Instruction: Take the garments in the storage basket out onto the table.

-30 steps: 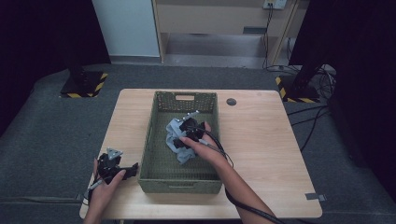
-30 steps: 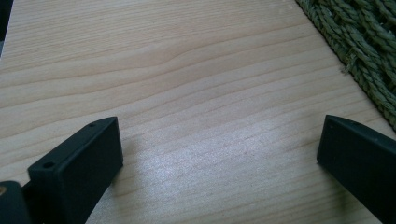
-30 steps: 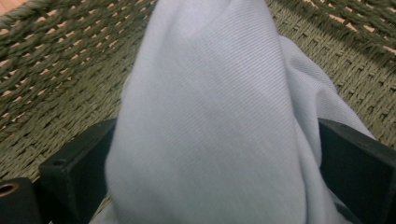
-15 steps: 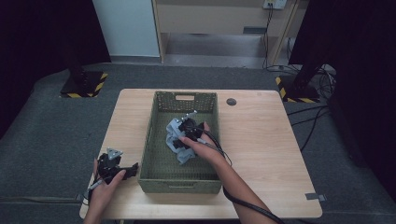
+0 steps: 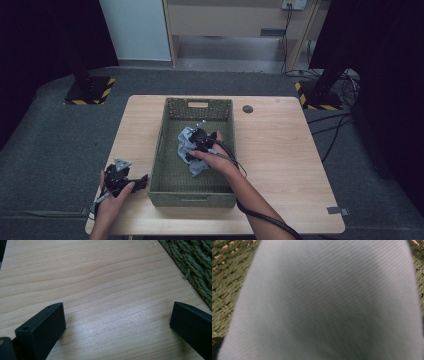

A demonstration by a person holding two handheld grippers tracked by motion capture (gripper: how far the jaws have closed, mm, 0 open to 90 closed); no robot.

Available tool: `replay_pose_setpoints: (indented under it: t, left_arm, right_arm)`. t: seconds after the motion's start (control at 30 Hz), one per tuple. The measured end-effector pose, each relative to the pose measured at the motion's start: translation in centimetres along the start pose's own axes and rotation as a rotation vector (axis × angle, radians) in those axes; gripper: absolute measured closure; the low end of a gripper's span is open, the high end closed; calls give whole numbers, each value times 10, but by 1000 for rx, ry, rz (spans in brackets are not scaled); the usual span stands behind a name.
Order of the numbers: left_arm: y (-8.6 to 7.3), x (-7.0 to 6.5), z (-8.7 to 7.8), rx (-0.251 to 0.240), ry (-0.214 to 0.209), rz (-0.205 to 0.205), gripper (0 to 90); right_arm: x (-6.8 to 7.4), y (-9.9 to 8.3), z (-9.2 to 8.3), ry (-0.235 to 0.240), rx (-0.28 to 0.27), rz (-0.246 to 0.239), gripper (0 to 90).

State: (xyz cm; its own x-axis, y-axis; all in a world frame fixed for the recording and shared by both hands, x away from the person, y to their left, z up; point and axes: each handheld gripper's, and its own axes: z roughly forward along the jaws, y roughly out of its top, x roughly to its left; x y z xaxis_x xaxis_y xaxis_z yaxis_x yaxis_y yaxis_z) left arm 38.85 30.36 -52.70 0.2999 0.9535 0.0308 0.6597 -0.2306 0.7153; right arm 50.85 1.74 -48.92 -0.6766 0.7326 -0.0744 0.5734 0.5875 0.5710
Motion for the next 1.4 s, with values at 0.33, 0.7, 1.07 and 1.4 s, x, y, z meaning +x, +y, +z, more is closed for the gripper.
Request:
replay_pose_setpoints:
  t: [0.33, 0.7, 1.07, 1.4]
  left_arm:
    - [0, 0, 0, 0, 0, 0, 0]
    - [0, 0, 0, 0, 0, 0, 0]
    - [0, 0, 0, 0, 0, 0, 0]
    - [0, 0, 0, 0, 0, 0, 0]
  right_arm:
    - [-1, 0, 0, -27, 18, -18, 145]
    - [-4, -1, -14, -21, 5, -33, 499]
    - [0, 0, -44, -19, -86, -13, 512]
    - [6, 7, -79, -25, -141, -31, 511]
